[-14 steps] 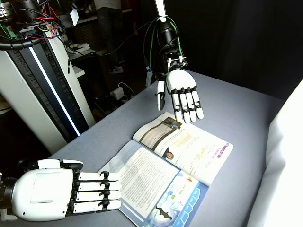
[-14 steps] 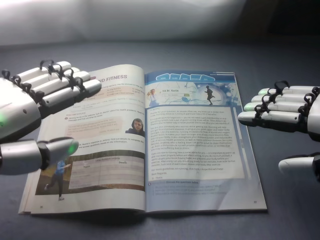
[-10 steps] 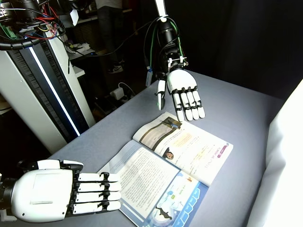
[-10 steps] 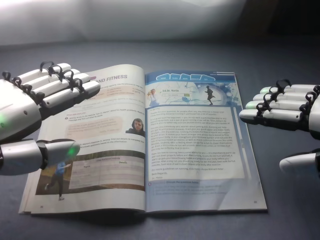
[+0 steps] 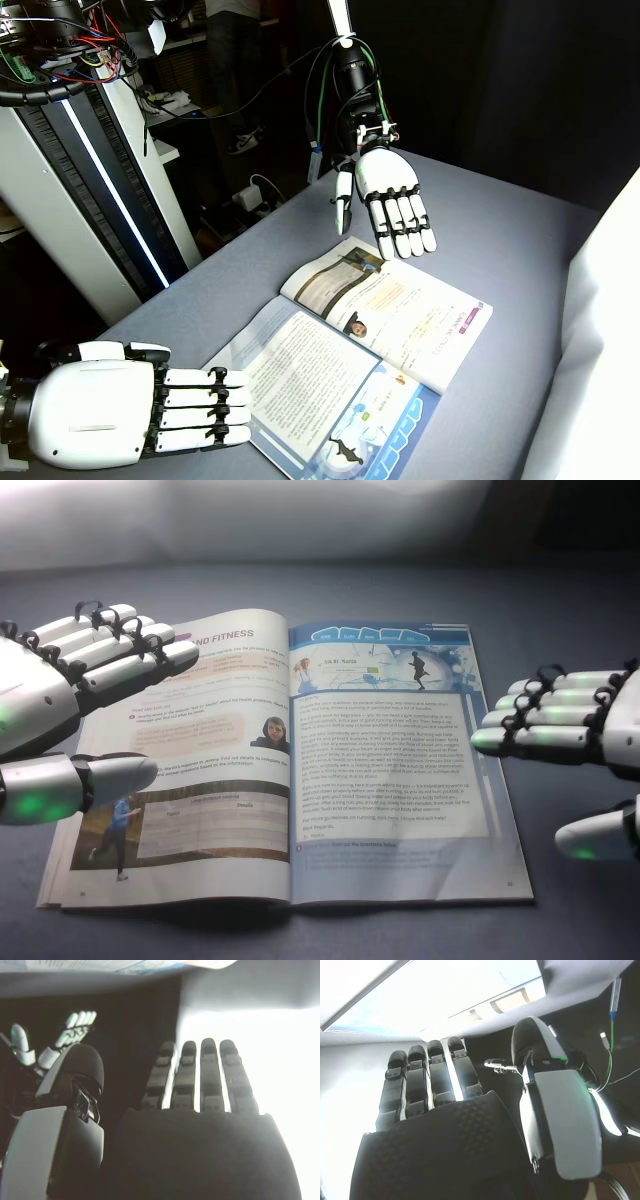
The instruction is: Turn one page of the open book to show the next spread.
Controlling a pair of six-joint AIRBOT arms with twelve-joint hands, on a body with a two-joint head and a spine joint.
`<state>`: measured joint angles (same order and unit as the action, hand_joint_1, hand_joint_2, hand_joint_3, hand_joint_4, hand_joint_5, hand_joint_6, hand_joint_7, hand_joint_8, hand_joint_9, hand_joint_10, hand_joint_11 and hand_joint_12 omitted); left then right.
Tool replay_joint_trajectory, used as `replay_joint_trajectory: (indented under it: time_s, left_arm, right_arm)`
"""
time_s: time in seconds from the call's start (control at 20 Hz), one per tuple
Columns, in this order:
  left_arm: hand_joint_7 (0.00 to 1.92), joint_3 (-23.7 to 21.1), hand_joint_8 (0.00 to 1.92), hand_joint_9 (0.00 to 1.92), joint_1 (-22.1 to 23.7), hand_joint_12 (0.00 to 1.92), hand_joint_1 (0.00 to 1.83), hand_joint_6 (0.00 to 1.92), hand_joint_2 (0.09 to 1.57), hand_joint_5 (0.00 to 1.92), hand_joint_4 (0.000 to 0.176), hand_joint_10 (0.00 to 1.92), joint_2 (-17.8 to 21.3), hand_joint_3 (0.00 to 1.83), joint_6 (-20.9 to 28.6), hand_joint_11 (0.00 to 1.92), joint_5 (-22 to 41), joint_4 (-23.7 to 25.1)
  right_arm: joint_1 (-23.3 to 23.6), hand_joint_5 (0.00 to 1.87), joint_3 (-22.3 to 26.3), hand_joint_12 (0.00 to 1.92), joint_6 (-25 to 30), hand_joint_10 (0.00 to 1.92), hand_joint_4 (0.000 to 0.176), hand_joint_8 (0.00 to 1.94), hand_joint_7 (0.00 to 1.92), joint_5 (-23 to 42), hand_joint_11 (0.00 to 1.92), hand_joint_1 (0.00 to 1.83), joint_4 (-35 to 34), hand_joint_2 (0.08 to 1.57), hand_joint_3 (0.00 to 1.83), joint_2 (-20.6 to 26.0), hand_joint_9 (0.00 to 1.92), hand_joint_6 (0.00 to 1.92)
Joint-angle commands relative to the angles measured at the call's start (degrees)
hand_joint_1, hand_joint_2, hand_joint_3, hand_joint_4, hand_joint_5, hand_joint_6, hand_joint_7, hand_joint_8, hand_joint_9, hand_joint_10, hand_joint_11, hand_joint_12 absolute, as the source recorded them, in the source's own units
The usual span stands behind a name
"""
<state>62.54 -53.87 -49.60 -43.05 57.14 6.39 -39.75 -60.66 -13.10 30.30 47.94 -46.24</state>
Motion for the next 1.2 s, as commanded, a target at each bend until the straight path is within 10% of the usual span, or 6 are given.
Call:
replay_joint_trajectory:
  time_s: [0.0, 0.25, 0.55, 0.6, 1.05, 1.15]
  left_arm:
    - [0.00, -0.03, 0.00, 0.00, -0.01, 0.00, 0.00, 0.00, 1.39, 0.00, 0.041, 0.00, 0.62, 0.00, 0.18, 0.00, 7.31, -1.90]
    - [0.00, -0.42, 0.00, 0.00, -0.54, 0.00, 0.17, 0.00, 1.41, 0.01, 0.016, 0.00, 1.28, 0.00, -0.41, 0.00, 8.56, -3.06]
    - [0.00, -0.61, 0.00, 0.00, -0.86, 0.00, 0.10, 0.00, 1.42, 0.00, 0.037, 0.00, 1.66, 0.00, -0.57, 0.00, 9.78, -3.71]
    - [0.00, -0.68, 0.00, 0.00, -0.95, 0.00, 0.15, 0.00, 1.41, 0.01, 0.015, 0.00, 1.80, 0.00, -0.68, 0.00, 10.09, -3.92]
    - [0.00, -0.94, 0.00, 0.00, -1.29, 0.00, 0.11, 0.00, 1.41, 0.00, 0.023, 0.00, 2.42, 0.00, -1.02, 0.00, 11.90, -4.73]
    - [0.00, -1.23, 0.00, 0.00, -1.57, 0.00, 0.08, 0.00, 1.41, 0.00, 0.000, 0.00, 2.73, 0.00, -1.45, 0.00, 12.63, -5.16]
  right_arm:
    - [0.87, 0.00, -0.47, 0.00, 1.96, 0.00, 0.000, 0.00, 0.00, 2.93, 0.00, 0.00, -0.06, 1.28, 0.01, -0.39, 0.00, 0.00]
    - [2.22, 0.05, -2.12, 0.00, 7.59, 0.00, 0.000, 0.00, 0.00, 0.59, 0.00, 0.00, 7.58, 1.29, 0.01, -3.02, 0.00, 0.02]
    - [2.34, 0.06, -3.45, 0.00, 11.99, 0.00, 0.000, 0.00, 0.00, -0.61, 0.00, 0.00, 12.59, 1.27, 0.00, -4.93, 0.00, 0.01]
    - [2.34, 0.08, -3.75, 0.00, 12.52, 0.00, 0.000, 0.00, 0.00, -0.72, 0.00, 0.00, 13.08, 1.27, 0.00, -5.33, 0.00, 0.02]
    - [2.34, 0.03, -6.74, 0.00, 17.19, 0.00, 0.000, 0.00, 0.00, -0.81, 0.00, 0.00, 18.30, 1.25, 0.00, -10.05, 0.00, 0.01]
    - [2.35, 0.00, -7.15, 0.00, 17.19, 0.00, 0.000, 0.00, 0.00, -0.79, 0.00, 0.00, 18.30, 1.24, 0.00, -10.73, 0.00, 0.00]
